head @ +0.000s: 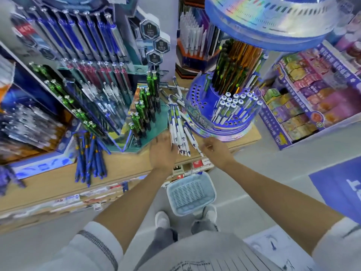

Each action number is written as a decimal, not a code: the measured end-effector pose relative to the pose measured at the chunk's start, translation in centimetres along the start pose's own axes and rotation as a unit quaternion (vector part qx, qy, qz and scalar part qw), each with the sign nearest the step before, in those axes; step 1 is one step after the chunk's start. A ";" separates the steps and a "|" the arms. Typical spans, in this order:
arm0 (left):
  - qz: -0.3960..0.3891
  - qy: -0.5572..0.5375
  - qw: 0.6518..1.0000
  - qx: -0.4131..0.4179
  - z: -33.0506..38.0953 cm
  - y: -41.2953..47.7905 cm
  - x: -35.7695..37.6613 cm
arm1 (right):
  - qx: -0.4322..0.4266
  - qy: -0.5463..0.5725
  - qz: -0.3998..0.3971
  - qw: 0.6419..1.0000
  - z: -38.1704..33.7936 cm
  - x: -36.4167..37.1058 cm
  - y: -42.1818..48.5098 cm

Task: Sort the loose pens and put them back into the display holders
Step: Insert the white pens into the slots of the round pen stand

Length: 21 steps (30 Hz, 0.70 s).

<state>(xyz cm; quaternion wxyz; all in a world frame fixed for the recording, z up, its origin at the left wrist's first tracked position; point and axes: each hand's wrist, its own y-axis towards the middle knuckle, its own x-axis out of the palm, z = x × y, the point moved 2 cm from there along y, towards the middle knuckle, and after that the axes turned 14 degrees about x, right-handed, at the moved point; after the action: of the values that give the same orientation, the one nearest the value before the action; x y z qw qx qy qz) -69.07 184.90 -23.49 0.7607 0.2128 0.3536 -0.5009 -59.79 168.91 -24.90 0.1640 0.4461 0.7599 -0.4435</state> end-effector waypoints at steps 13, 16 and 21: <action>-0.019 -0.165 0.968 -0.191 -1.0 4.1 2.4 | 0.031 0.035 -0.053 0.997 -2.9 2.9 2.9; -0.012 -0.137 0.973 -0.185 -1.2 4.2 2.6 | 0.045 0.042 -0.043 0.997 -2.9 3.1 3.3; -0.013 -0.115 0.977 -0.181 -0.9 4.1 2.5 | 0.057 0.101 -0.053 0.992 -3.3 3.2 3.7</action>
<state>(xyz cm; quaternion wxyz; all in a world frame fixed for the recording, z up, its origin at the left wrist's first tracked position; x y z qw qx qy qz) -65.05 185.66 -26.06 0.8156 0.0081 0.3512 -0.4598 -58.02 174.10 -27.05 0.0366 0.4563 0.7687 -0.4467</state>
